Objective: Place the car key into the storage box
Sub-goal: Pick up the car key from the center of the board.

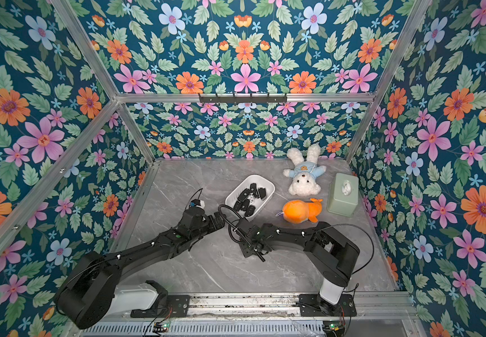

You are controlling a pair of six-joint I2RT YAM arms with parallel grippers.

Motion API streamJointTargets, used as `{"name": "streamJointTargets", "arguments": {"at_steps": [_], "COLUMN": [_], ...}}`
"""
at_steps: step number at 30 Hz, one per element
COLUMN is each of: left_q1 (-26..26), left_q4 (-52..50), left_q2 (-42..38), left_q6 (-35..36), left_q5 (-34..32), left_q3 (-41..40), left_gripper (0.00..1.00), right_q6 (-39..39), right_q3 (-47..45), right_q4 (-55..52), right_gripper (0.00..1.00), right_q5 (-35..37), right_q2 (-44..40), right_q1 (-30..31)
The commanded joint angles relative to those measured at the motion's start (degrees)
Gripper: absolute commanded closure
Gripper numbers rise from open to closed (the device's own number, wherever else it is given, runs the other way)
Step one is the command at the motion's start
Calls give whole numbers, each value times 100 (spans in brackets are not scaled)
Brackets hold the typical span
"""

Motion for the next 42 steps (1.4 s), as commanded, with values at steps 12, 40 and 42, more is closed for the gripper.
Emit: {"name": "streamJointTargets", "arguments": {"at_steps": [12,40,42], "left_q1": [16,28,25], "left_q4": [31,13,5], "left_q2": [-15,-76,-93], "left_q6": [-57,-112,-102], "left_q5": [-52,-99,-130], "left_q3": [-35,-97,-99], "left_gripper": [0,0,0], "right_q6": [-203,-176,-166], "right_q3": [-12,-108,-100], "right_q4": [-1008,-1036,-1030], "right_gripper": [53,64,65], "right_q5": [255,302,350], "right_q2": [52,-59,-94], "right_q1": [110,199,191]}}
